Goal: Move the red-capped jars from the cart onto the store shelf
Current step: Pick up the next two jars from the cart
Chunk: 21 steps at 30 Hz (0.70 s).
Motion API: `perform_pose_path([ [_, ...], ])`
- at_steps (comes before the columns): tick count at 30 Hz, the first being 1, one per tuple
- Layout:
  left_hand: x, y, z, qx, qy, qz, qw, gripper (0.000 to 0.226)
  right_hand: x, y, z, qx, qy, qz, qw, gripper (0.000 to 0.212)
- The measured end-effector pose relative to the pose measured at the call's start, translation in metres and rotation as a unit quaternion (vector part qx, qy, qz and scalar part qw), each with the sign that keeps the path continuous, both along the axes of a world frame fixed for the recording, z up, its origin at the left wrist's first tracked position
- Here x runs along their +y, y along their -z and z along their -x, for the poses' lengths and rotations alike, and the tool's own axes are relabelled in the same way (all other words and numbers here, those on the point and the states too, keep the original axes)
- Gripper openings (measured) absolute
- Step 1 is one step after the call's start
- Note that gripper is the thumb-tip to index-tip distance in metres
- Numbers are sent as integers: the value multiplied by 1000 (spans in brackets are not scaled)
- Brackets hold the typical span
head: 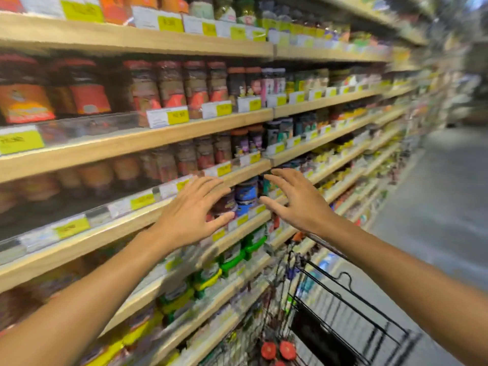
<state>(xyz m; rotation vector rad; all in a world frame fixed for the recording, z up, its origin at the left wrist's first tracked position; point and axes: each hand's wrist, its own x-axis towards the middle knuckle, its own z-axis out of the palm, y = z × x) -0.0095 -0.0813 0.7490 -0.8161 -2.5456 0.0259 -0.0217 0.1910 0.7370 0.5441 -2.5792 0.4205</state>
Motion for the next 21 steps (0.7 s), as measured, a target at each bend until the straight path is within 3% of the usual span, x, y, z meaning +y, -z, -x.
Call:
perform_pose_path([
  [7, 53, 65, 28, -82, 31, 27, 996, 84, 57, 56, -20, -73, 76, -25, 994, 71],
  [14, 79, 160, 56, -189, 84, 22, 978, 83, 79, 150, -27, -171, 131, -14, 976, 99],
  [21, 90, 291, 64, -304, 102, 33, 946, 85, 86, 276, -41, -266, 173, 1, 948, 80],
])
